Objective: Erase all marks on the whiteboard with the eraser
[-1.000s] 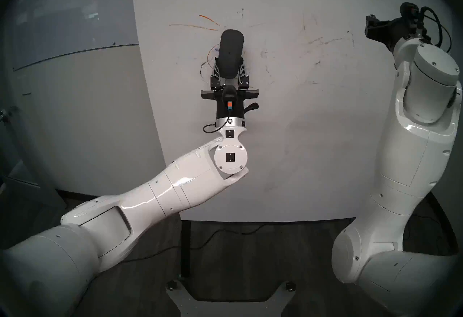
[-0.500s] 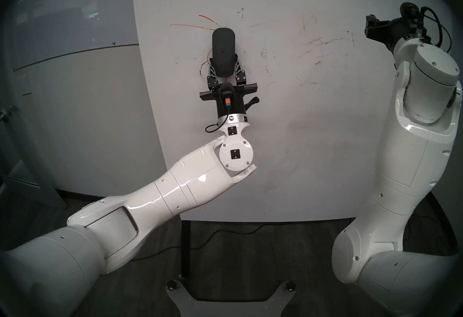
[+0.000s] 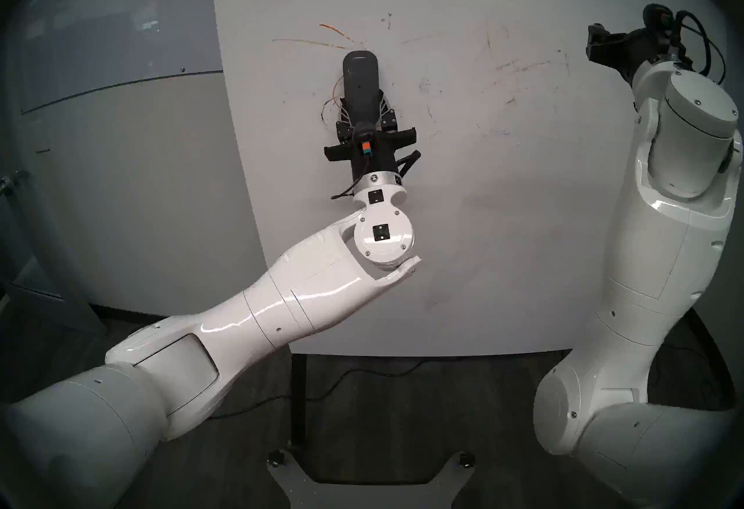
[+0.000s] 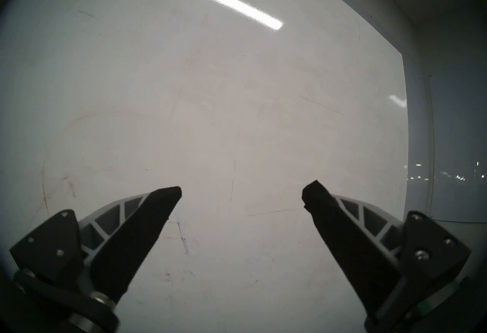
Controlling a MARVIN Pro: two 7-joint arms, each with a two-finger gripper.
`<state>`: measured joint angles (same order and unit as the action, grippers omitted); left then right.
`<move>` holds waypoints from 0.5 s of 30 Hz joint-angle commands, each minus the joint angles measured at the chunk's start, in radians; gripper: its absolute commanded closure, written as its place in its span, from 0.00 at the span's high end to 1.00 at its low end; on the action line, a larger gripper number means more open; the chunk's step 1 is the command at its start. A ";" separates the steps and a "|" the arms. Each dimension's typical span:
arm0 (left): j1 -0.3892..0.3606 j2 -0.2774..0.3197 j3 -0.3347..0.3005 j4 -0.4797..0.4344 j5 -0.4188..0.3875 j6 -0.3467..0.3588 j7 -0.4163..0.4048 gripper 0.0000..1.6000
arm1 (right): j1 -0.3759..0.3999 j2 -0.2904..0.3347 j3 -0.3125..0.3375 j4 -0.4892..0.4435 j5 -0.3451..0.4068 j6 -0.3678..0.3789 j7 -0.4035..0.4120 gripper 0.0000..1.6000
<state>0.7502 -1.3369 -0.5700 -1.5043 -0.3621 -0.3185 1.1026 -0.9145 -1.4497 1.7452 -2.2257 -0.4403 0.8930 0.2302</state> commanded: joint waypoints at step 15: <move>-0.119 0.093 -0.107 -0.020 0.054 0.008 -0.043 0.00 | 0.005 0.002 -0.001 -0.006 0.001 -0.002 -0.002 1.00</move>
<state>0.7373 -1.3046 -0.5411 -1.4989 -0.3153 -0.3117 1.0806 -0.9147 -1.4488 1.7449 -2.2256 -0.4387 0.8932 0.2290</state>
